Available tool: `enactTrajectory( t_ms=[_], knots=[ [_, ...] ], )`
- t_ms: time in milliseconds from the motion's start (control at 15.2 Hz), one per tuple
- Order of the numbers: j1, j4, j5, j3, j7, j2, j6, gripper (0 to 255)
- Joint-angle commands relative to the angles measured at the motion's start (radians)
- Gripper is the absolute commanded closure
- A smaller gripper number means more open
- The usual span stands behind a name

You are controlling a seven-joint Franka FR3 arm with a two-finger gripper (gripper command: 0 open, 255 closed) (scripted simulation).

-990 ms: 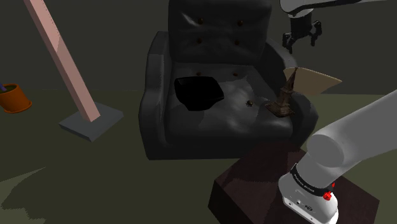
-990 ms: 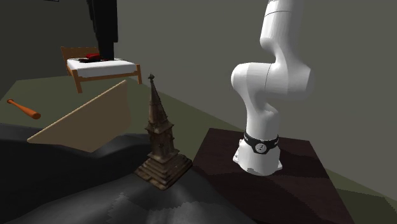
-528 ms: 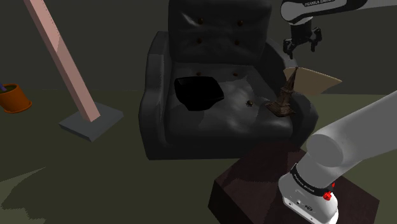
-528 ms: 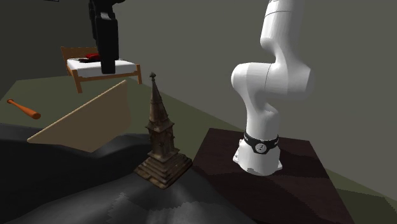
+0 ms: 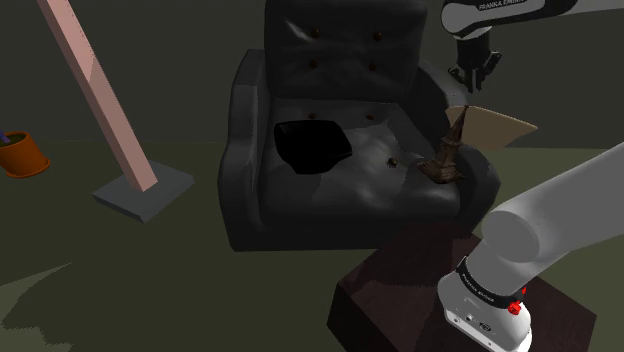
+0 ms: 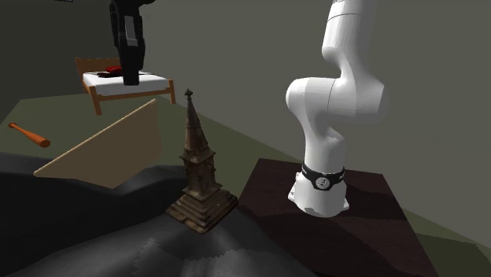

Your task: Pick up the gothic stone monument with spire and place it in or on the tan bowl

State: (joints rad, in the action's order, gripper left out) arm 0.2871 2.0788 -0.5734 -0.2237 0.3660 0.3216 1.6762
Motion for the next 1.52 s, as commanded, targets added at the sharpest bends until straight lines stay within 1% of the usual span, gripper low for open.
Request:
enactTrajectory(
  t_ms=[0,396,462,660,858,1056,1254,1320,1452],
  knots=[
    [0.000,0.000,0.000,0.000,0.000,0.000,0.000,255],
    [0.000,0.000,0.000,0.000,0.000,0.000,0.000,255],
    [0.000,0.000,0.000,0.000,0.000,0.000,0.000,0],
    [-0.017,0.176,0.060,-0.050,-0.105,0.144,0.126,0],
    [-0.039,0.334,0.113,-0.117,-0.225,0.284,0.227,0],
    [-0.062,0.475,0.158,-0.199,-0.357,0.422,0.301,0],
    [-0.078,0.600,0.193,-0.295,-0.498,0.558,0.344,0],
    [-0.079,0.607,0.194,-0.302,-0.506,0.566,0.345,0],
    [-0.079,0.625,0.185,-0.314,-0.505,0.554,0.377,0]
  ],
)
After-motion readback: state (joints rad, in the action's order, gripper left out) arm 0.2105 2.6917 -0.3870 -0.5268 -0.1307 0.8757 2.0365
